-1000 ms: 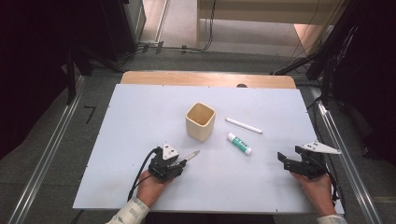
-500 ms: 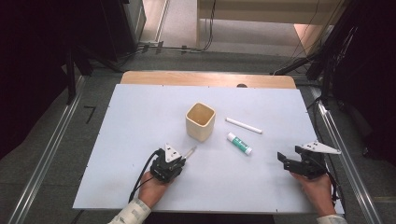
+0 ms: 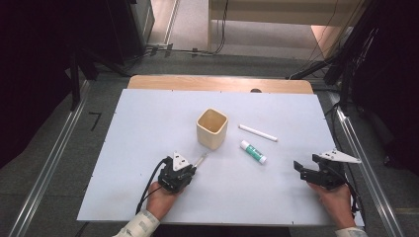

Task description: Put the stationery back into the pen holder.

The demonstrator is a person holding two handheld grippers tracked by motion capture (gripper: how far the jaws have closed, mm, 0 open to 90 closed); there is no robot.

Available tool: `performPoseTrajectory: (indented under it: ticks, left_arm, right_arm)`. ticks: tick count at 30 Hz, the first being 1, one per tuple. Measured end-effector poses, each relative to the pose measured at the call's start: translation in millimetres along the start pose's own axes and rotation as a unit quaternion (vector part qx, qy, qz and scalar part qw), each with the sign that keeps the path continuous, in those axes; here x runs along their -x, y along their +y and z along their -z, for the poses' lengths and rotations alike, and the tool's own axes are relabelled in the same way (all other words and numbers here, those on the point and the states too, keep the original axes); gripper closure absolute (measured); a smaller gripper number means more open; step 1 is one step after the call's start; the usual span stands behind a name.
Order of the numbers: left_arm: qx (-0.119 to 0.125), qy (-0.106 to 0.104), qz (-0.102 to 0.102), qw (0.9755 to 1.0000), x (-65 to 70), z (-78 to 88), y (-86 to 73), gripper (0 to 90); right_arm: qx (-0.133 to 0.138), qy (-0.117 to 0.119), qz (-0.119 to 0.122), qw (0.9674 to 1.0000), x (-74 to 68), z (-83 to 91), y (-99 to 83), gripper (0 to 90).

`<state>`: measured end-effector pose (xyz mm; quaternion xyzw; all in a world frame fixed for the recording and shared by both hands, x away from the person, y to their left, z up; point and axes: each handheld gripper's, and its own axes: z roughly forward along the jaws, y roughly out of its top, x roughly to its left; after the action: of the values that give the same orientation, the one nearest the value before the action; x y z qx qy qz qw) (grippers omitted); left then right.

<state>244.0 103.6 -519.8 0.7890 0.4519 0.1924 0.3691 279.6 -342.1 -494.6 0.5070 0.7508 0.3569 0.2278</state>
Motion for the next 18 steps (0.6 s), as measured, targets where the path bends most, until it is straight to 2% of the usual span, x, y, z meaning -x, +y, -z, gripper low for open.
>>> performPoseTrajectory:
  ticks: [5, 18]
  left_arm:
    - [0.028, 0.003, 0.011, 0.9995, -3.1, 8.1, 3.5, 81.0]
    - [0.064, -0.003, 0.032, 0.9974, -7.7, 24.1, 9.3, 80.9]
  right_arm:
    - [0.0, -0.002, -0.001, 1.0, 1.0, 0.2, -0.4, 20.8]
    - [-0.001, -0.002, -0.001, 1.0, 0.6, -0.2, -0.5, 20.8]
